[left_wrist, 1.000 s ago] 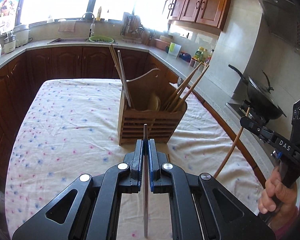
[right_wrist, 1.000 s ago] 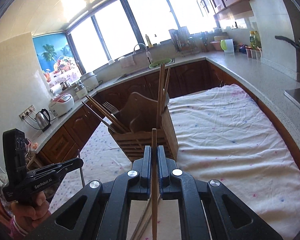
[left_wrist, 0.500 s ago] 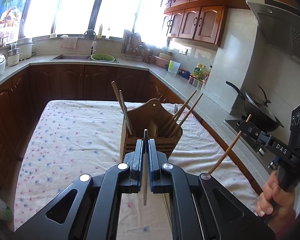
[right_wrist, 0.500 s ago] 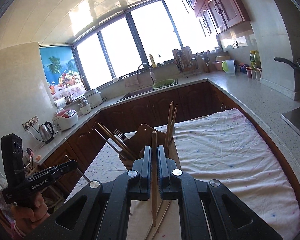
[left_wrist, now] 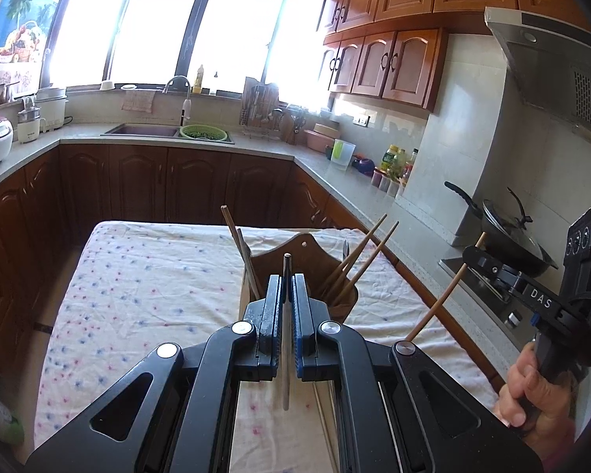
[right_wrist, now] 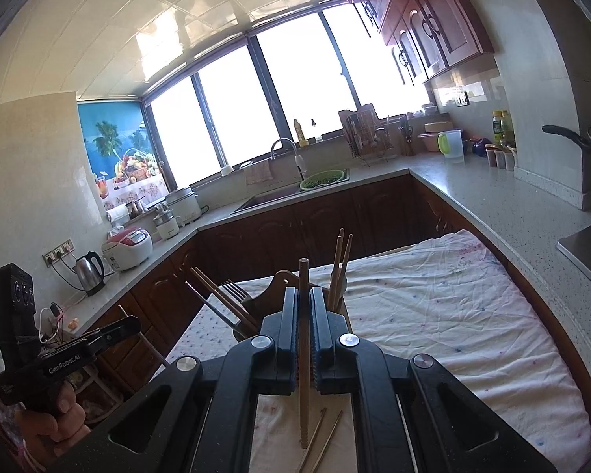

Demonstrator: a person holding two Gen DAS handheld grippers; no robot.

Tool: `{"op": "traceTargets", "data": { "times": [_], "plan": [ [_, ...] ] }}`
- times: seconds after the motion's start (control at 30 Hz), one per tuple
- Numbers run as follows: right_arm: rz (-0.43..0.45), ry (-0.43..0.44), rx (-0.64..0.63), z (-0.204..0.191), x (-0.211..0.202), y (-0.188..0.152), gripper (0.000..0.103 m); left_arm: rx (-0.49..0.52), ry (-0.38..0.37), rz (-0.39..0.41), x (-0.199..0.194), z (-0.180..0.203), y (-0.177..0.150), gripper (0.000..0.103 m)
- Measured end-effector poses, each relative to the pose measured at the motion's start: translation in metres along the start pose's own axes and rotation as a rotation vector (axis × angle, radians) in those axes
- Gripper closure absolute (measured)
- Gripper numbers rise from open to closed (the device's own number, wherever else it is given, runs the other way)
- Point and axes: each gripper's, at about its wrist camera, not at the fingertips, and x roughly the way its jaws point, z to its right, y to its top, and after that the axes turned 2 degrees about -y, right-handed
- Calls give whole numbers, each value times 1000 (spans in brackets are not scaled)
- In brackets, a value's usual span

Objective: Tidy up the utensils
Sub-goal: 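Carry both chopsticks over the caddy and lower them into its slots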

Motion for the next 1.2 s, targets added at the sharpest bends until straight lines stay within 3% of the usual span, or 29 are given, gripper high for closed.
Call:
{"op": "traceTargets", "data": {
  "times": [0.37,0.53,0.87,1.2],
  "plan": [
    [146,-12,-21,-12,22,52,98,21,29,145,9,1,61,99],
    [189,-38,-37,-16,42,67,98,8,60,186,32,-6,76,99],
    [146,-75,-49,-9,81,39,97,-48,94,106,85,-23,41,99],
    [65,-76,-34,0,101,6,97,-73,99,23,104,-28,7,99]
  ]
}}
